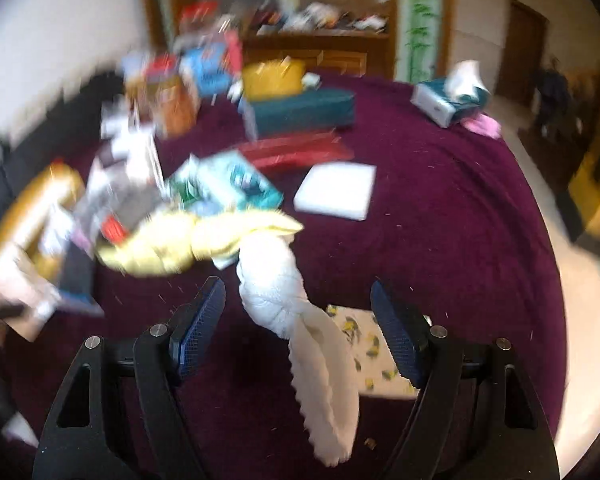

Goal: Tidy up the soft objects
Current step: 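Carry the white towel into the yellow-bordered white tray and open the right tool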

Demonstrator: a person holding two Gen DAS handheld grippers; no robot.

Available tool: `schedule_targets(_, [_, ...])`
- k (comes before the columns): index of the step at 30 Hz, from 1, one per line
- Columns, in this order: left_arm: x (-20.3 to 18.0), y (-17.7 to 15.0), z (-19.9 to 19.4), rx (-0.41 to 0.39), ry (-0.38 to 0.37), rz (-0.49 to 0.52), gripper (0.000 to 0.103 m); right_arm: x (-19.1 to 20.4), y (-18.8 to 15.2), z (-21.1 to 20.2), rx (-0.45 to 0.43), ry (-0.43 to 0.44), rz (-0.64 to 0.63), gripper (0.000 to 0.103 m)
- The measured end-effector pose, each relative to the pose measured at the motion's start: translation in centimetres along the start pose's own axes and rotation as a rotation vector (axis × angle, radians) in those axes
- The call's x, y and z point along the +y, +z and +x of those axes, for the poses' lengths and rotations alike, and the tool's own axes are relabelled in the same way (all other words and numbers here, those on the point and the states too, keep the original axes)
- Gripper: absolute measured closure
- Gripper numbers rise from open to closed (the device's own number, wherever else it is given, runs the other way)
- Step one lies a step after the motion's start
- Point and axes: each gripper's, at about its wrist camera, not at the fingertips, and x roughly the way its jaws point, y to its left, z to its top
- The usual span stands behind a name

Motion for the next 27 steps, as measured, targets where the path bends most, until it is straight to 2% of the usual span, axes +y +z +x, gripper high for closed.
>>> schedule_targets(3, [0.1, -0.2, -1.3, -0.023, -0.024, 0.017, 0.098, 1.2, 1.0, 3.9, 0.128, -0.087, -0.12, 0.027])
schedule_targets(4, [0.1, -0.2, -1.4, -0.025, -0.022, 0.015, 0.098, 1.2, 0.6, 5.4, 0.187, -0.089, -0.125, 0.028])
schedule_targets(5, [0.3, -0.3, -1.6, -0.032, -0.017, 0.008, 0.098, 0.8, 0.4, 6.3, 0.21, -0.065, -0.092, 0.035])
schedule_targets(6, [0.6, -0.3, -1.7, -0.036, -0.011, -0.003, 0.098, 0.0, 0.7, 6.5, 0.204, -0.023, -0.025, 0.044])
schedule_targets(7, [0.8, -0.4, -1.8, -0.036, -0.011, -0.008, 0.098, -0.6, 1.0, 6.6, 0.208, -0.014, 0.029, 0.05])
schedule_targets(8, [1.1, -0.5, -1.9, -0.035, -0.01, -0.018, 0.098, -0.8, 1.1, 6.7, 0.212, -0.032, 0.049, 0.059])
schedule_targets(9, [1.4, -0.7, -2.2, -0.038, -0.009, -0.026, 0.098, -0.9, 1.0, 6.6, 0.206, -0.034, 0.077, 0.063])
schedule_targets(11, [1.9, -1.0, -2.4, -0.045, -0.008, -0.041, 0.098, -0.9, 0.5, 6.2, 0.204, -0.048, 0.137, 0.066])
schedule_targets(13, [2.3, -1.2, -2.7, -0.047, -0.014, -0.055, 0.098, -0.5, -0.3, 5.3, 0.204, -0.001, 0.191, 0.066])
schedule_targets(16, [3.0, -1.6, -3.2, -0.06, -0.006, -0.074, 0.098, 0.5, -2.4, 3.6, 0.189, 0.116, 0.301, 0.066])
schedule_targets(18, [3.7, -2.0, -3.8, -0.065, -0.003, -0.1, 0.098, 0.9, -3.9, 2.8, 0.2, 0.307, 0.435, 0.066])
schedule_targets(19, [4.1, -2.3, -4.4, -0.077, 0.009, -0.117, 0.098, 1.4, -4.4, 2.5, 0.203, 0.436, 0.491, 0.066])
schedule_targets(20, [4.8, -2.4, -5.2, -0.097, 0.026, -0.129, 0.098, 2.1, -4.6, 2.2, 0.204, 0.527, 0.519, 0.066])
schedule_targets(23, [6.9, -2.3, -7.9, -0.137, 0.088, -0.168, 0.098, 6.6, -3.4, 1.4, 0.205, 0.745, 0.512, 0.066])
schedule_targets(25, [8.4, -2.1, -9.7, -0.173, 0.141, -0.194, 0.098, 9.9, -1.7, 1.3, 0.208, 0.843, 0.464, 0.066])
schedule_targets(27, [10.2, -1.8, -10.9, -0.172, 0.215, -0.228, 0.098, 14.2, 0.8, 1.7, 0.208, 0.92, 0.429, 0.066])
